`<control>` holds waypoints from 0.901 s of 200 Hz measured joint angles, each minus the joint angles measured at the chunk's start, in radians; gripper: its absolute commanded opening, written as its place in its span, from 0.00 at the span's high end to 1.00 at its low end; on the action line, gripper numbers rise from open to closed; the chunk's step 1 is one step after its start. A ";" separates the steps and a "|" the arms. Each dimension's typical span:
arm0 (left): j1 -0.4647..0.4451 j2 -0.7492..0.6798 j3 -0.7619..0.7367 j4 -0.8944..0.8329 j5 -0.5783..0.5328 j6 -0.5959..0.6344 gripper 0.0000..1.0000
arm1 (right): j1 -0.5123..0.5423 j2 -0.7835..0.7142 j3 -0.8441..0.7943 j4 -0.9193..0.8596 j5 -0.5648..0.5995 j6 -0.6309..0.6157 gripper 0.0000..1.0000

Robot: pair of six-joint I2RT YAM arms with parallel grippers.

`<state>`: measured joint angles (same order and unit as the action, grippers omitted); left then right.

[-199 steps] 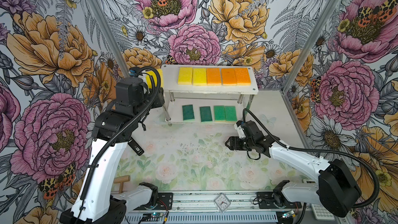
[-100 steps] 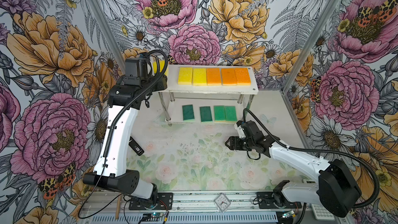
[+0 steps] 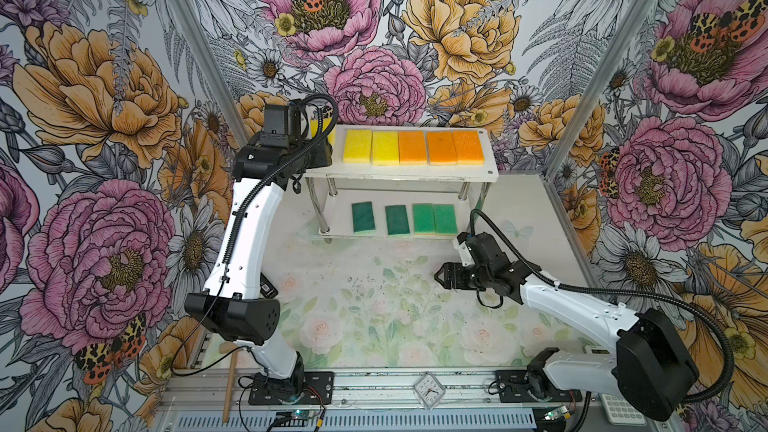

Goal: Place and organize the cleaning sponges onto the shelf
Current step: 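Carry the yellow sponge up to the top shelf beside the yellow sponges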

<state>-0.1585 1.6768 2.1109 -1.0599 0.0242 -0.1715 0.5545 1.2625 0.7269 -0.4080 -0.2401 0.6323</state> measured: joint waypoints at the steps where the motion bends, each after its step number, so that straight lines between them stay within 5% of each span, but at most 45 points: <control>1: 0.000 0.001 0.001 0.000 0.000 0.000 0.45 | 0.000 0.000 0.000 0.000 0.000 0.000 0.23; 180: -0.010 0.065 0.049 0.001 -0.016 -0.001 0.37 | 0.000 -0.005 -0.010 0.000 0.003 0.004 0.23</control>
<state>-0.1680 1.7416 2.1601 -1.0592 0.0086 -0.1726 0.5545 1.2575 0.7166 -0.4076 -0.2371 0.6361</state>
